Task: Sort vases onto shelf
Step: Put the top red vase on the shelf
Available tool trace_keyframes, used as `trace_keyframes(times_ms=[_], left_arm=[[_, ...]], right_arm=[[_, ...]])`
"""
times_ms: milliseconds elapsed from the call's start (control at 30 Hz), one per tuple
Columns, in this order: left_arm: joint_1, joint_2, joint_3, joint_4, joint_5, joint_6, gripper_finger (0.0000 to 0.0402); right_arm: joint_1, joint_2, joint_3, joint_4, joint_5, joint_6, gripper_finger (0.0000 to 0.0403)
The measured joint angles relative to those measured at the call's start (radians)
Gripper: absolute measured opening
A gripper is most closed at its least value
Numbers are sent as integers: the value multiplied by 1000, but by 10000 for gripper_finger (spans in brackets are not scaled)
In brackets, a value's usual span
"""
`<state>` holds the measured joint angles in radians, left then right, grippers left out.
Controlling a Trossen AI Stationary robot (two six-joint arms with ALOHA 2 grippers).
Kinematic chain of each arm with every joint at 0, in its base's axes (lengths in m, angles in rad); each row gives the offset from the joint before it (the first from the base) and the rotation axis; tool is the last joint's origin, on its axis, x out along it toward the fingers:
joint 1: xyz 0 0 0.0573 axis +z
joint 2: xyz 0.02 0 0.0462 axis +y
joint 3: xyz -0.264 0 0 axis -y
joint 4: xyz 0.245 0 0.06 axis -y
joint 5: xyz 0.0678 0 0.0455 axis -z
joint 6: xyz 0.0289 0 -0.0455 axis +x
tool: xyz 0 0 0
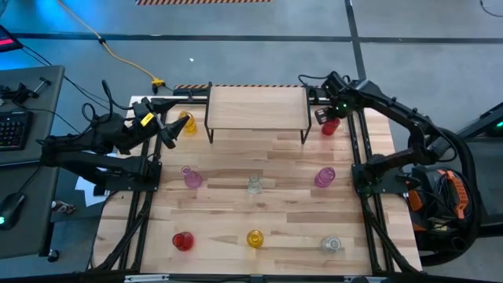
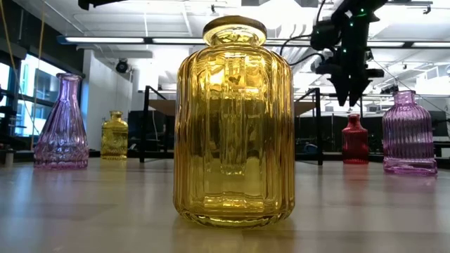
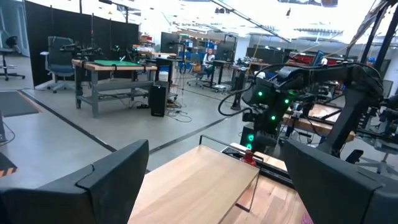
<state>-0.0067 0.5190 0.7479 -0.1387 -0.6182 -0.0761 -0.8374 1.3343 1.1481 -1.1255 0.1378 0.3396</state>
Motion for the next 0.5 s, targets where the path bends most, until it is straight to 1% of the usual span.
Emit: trace_keyframes(times_ms=[267, 500], left_arm=[[0, 0, 0, 0, 0, 0, 362], [0, 0, 0, 0, 0, -1, 362]], right_arm=[[-45, 38, -18, 8, -37, -32, 147], [-45, 54, -18, 11, -38, -36, 147]])
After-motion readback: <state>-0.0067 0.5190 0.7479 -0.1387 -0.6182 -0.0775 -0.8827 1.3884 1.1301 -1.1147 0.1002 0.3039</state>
